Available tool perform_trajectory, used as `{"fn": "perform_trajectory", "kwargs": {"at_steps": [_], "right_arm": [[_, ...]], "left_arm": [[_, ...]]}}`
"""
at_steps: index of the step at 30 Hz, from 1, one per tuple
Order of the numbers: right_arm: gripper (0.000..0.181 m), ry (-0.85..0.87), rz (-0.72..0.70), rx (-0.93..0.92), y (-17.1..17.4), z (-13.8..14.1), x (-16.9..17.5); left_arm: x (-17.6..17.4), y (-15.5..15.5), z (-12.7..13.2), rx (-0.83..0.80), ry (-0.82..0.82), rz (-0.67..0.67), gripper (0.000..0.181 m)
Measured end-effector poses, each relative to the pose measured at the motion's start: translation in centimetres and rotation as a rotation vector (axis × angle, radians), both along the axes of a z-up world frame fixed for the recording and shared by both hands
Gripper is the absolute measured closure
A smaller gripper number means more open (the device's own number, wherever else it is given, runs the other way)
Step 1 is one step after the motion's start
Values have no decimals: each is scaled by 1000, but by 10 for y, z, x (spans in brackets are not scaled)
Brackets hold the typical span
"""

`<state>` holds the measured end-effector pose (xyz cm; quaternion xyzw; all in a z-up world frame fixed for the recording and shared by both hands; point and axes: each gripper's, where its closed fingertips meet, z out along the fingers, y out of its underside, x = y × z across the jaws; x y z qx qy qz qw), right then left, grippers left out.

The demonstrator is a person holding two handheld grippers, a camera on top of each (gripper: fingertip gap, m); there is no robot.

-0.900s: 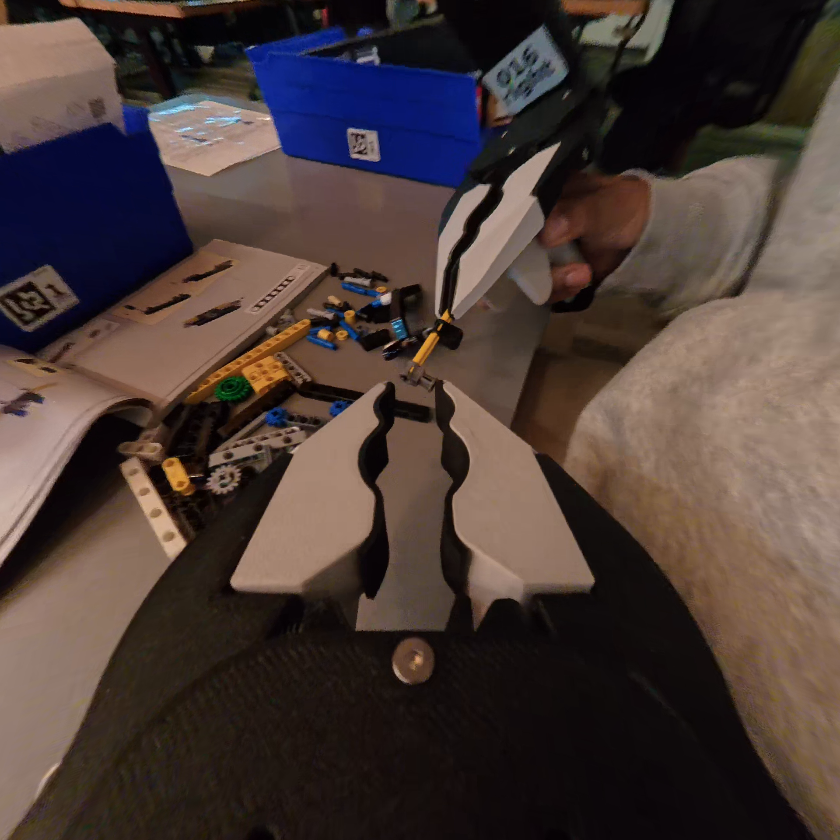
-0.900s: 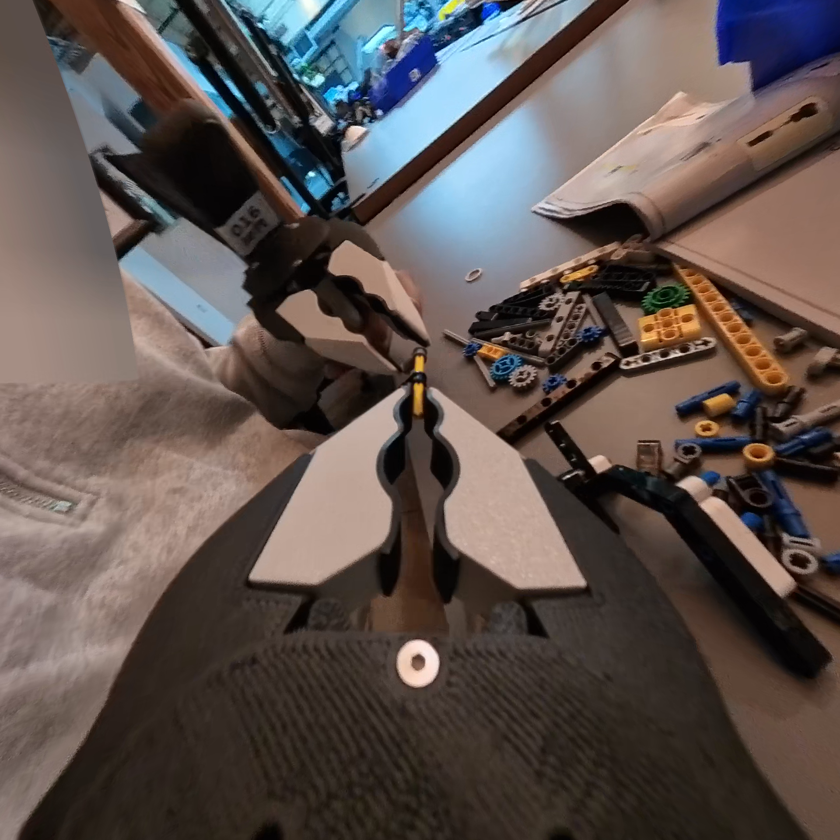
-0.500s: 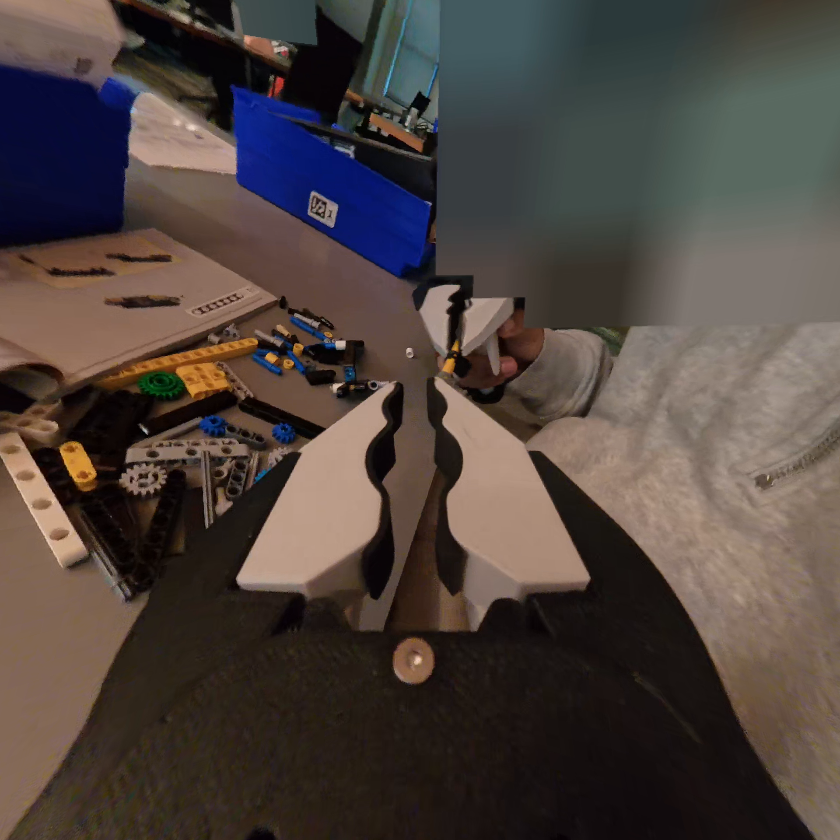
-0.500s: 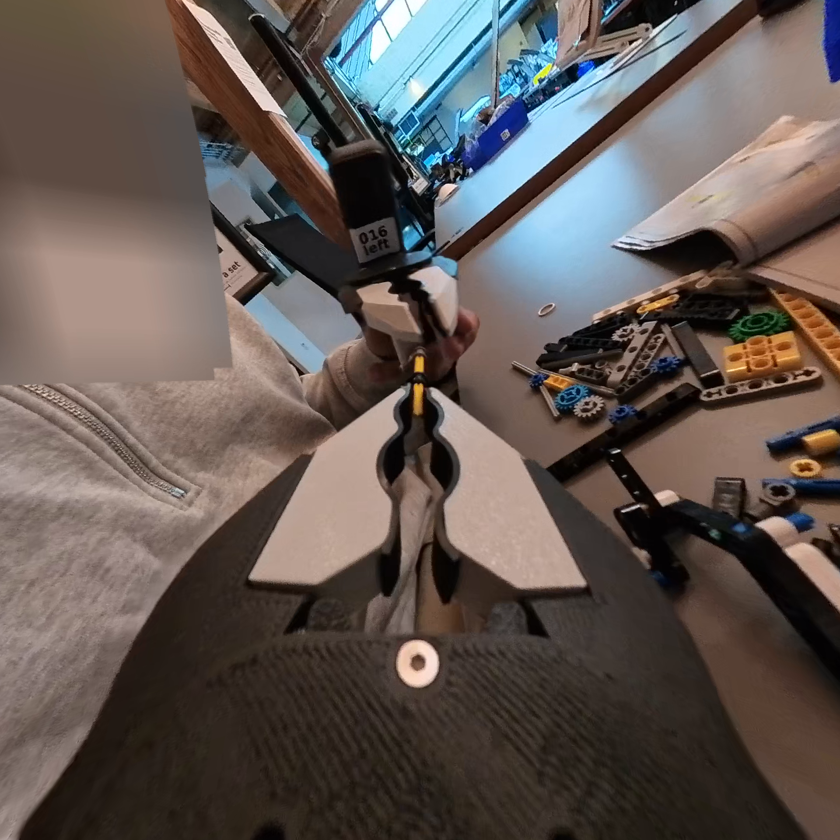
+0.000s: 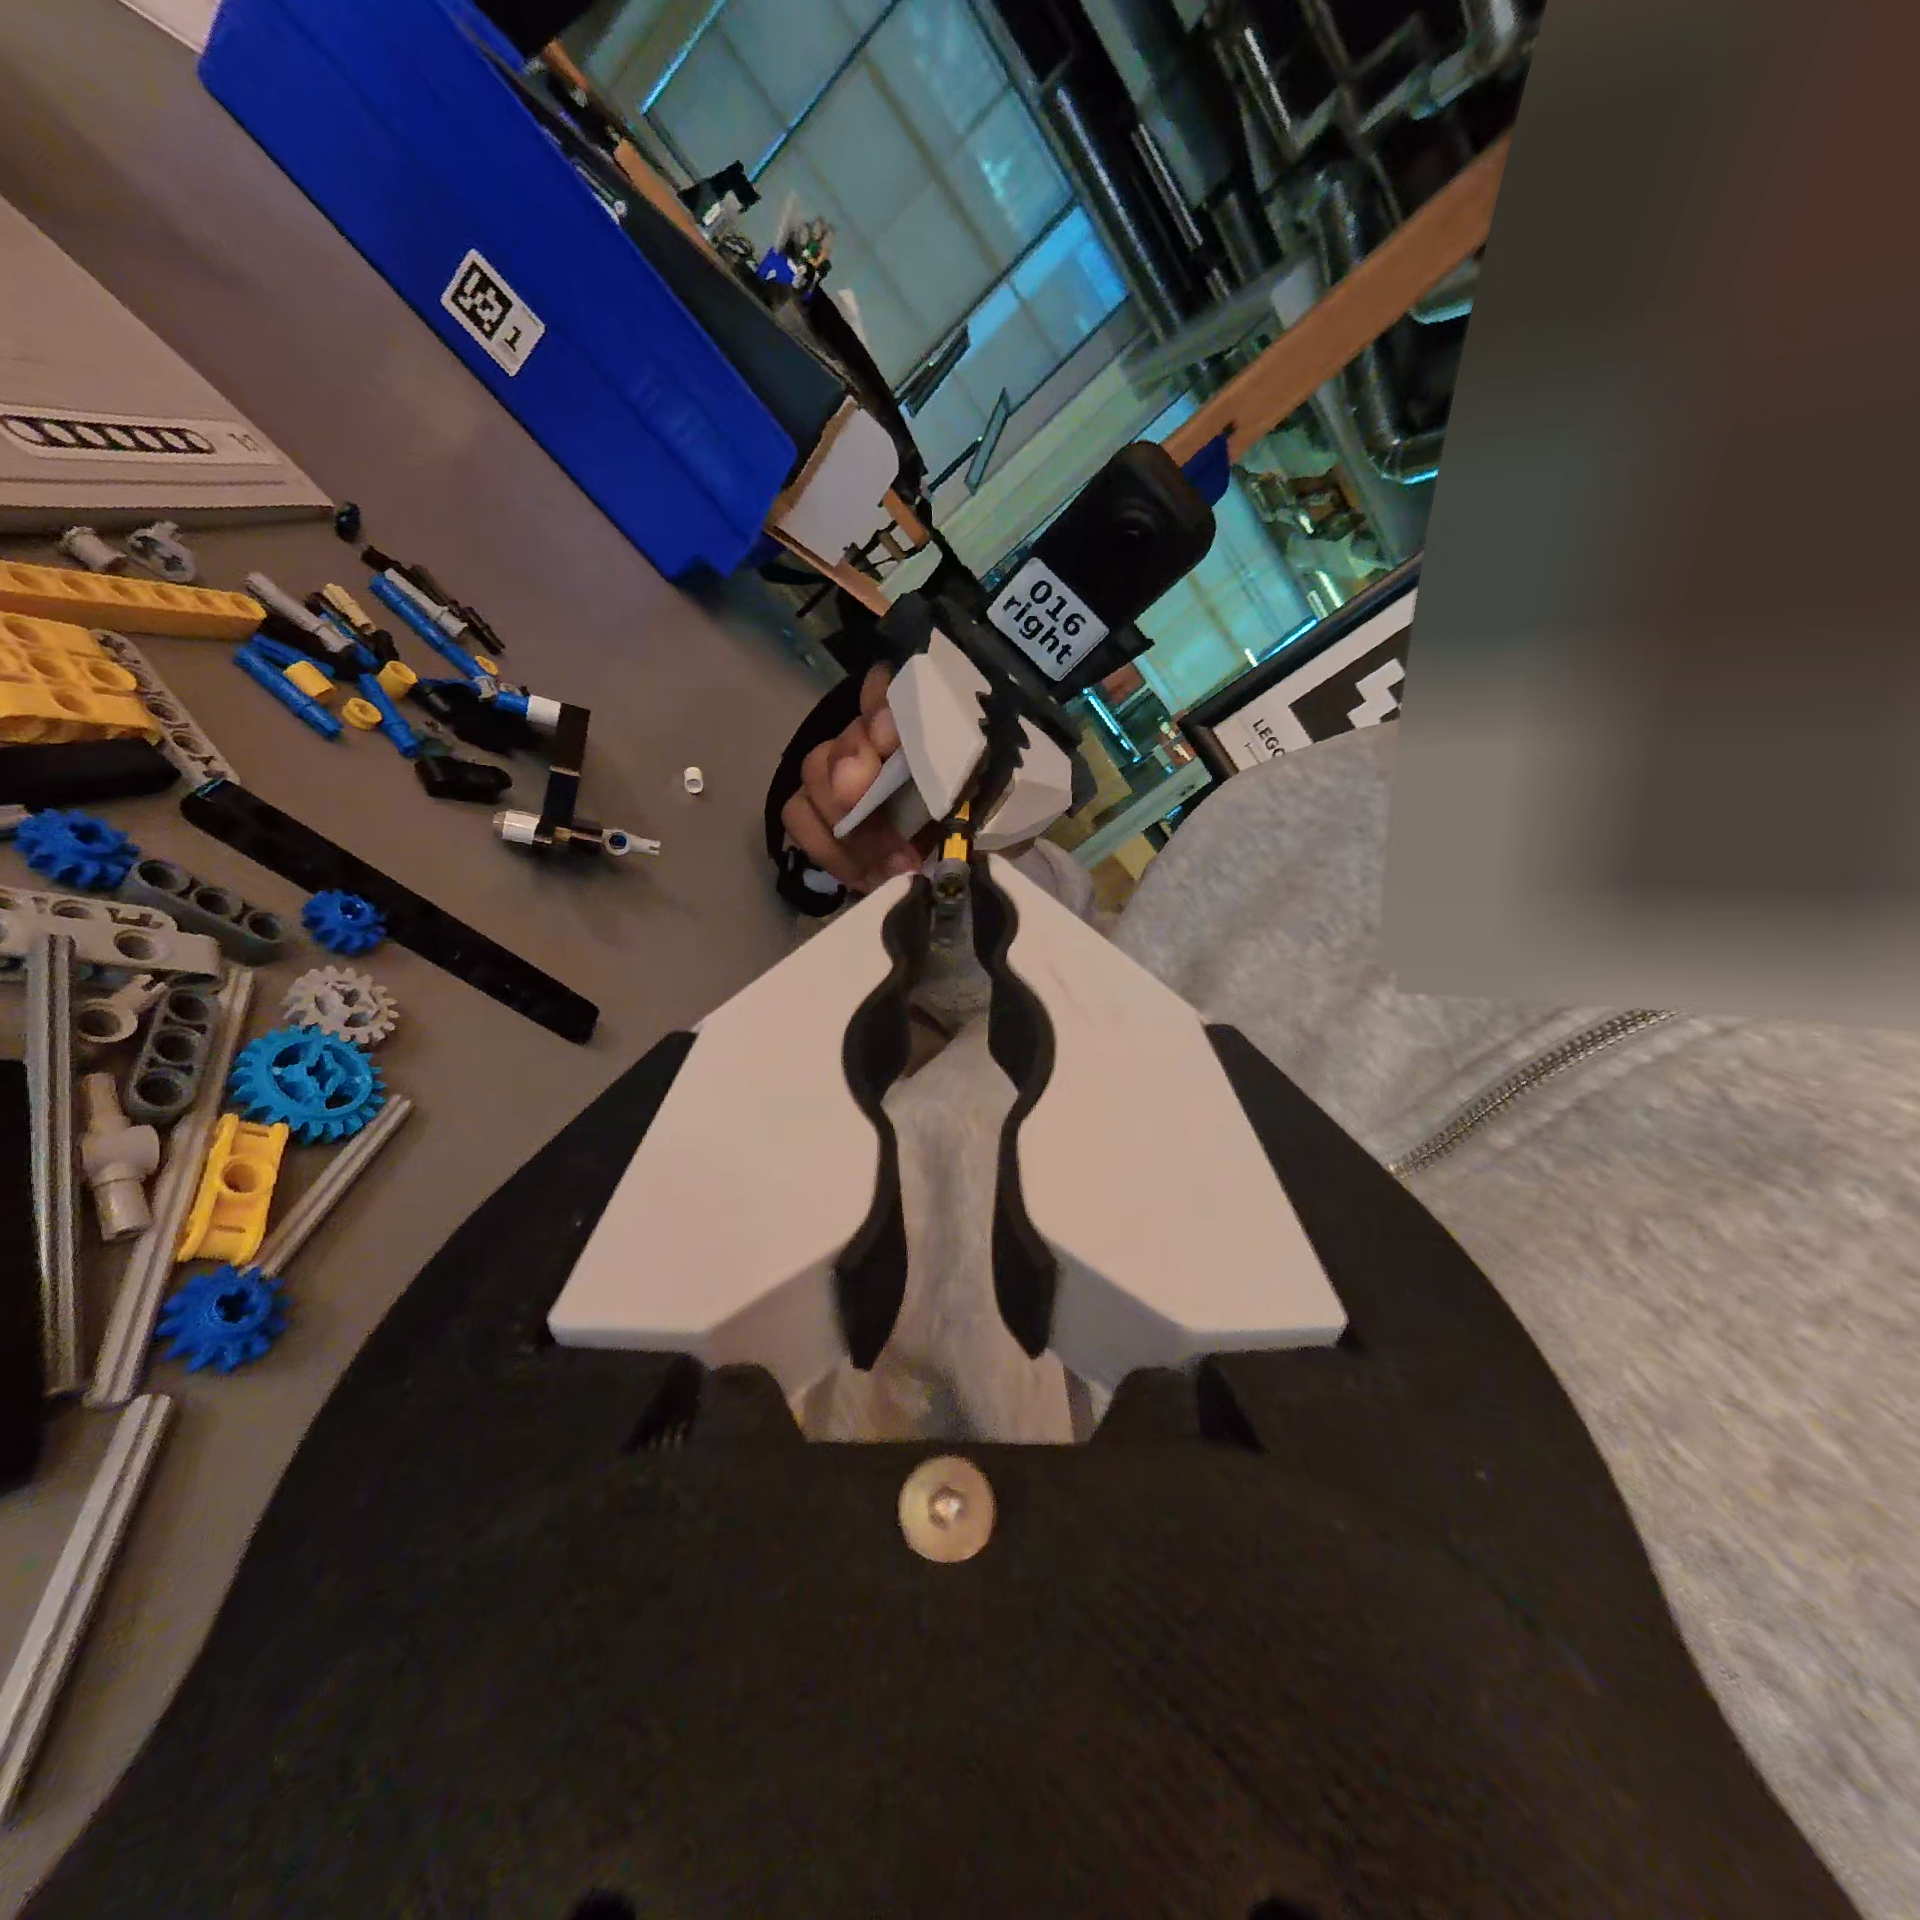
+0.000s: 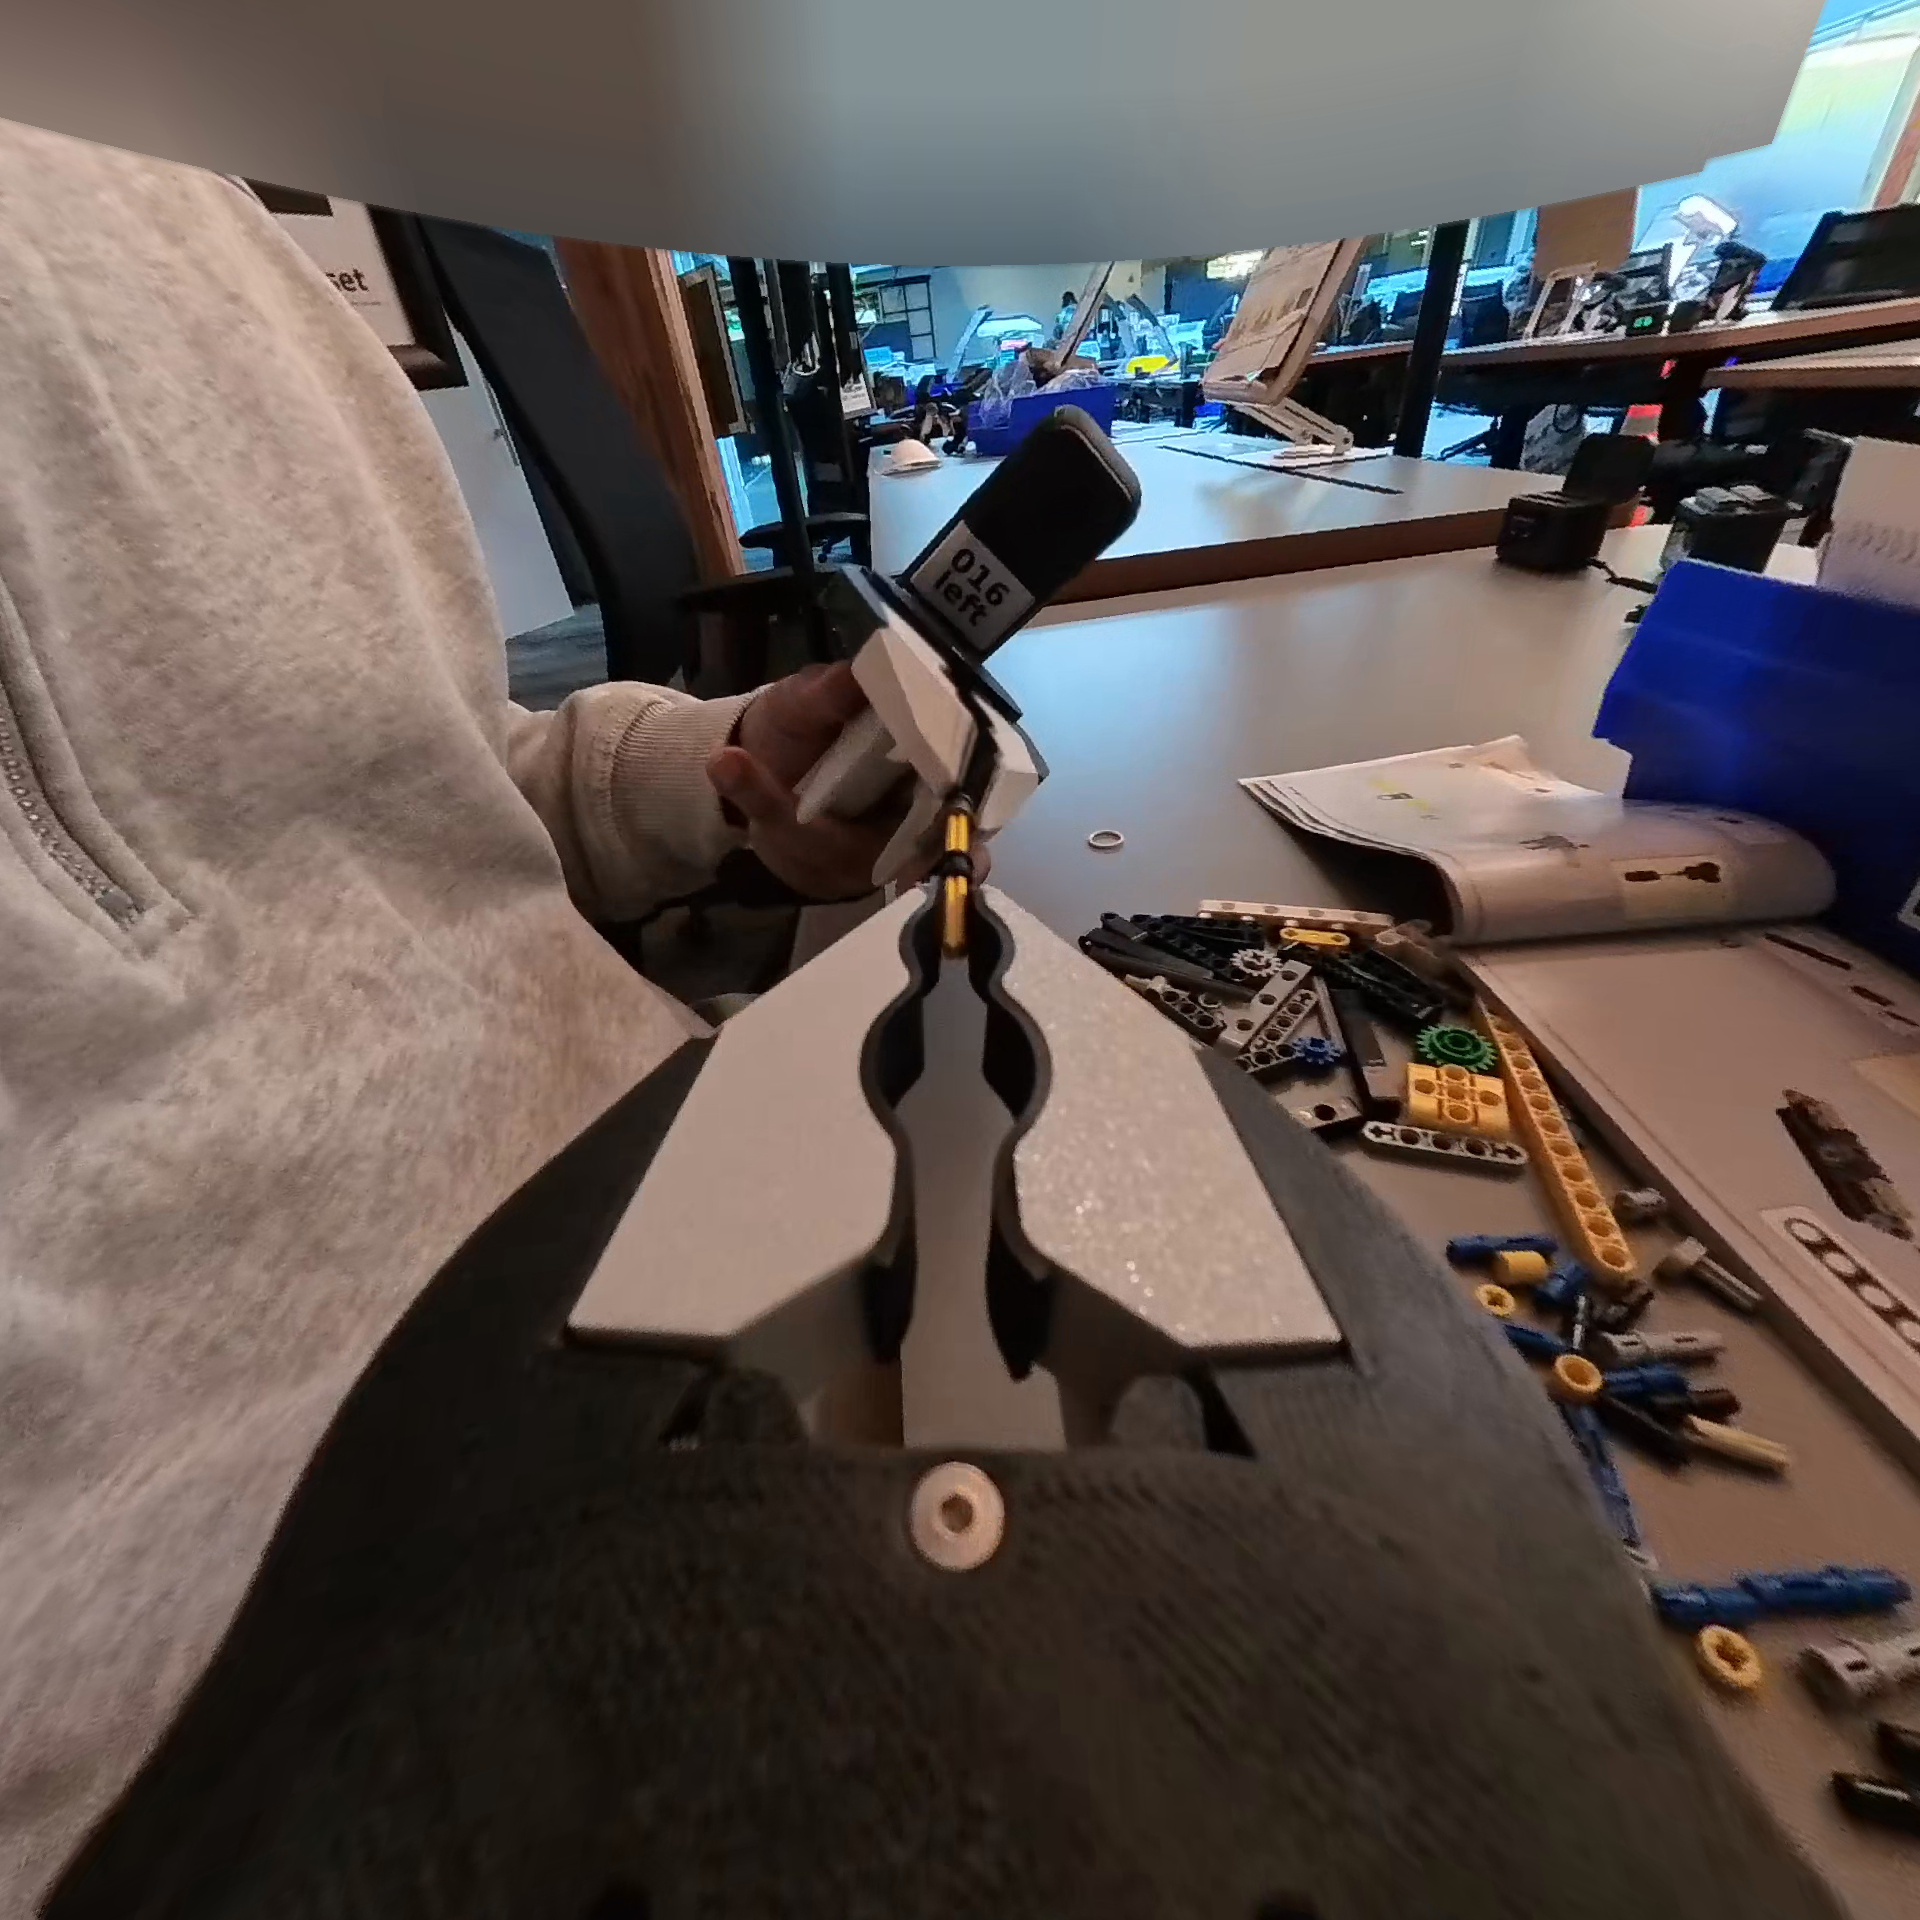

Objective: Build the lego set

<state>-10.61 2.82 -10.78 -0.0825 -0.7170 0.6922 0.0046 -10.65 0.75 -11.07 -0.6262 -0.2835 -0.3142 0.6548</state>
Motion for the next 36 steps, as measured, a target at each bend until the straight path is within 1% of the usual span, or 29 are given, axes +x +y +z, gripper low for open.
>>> {"fn": "perform_trajectory", "kwargs": {"at_steps": [9,20,27,36], "right_arm": [[179,-19,10,-1,0,0,1],[179,-44,29,-3,0,0,5],[179,-61,41,2,0,0,7],[179,-75,53,52,0,-9,9]], "left_arm": [[0,-2,-1,-6,34,-2,172],[5,-1,-3,-22,96,-23,175],[5,0,-5,-8,63,-37,177],[5,0,-13,-22,27,-54,177]]}}
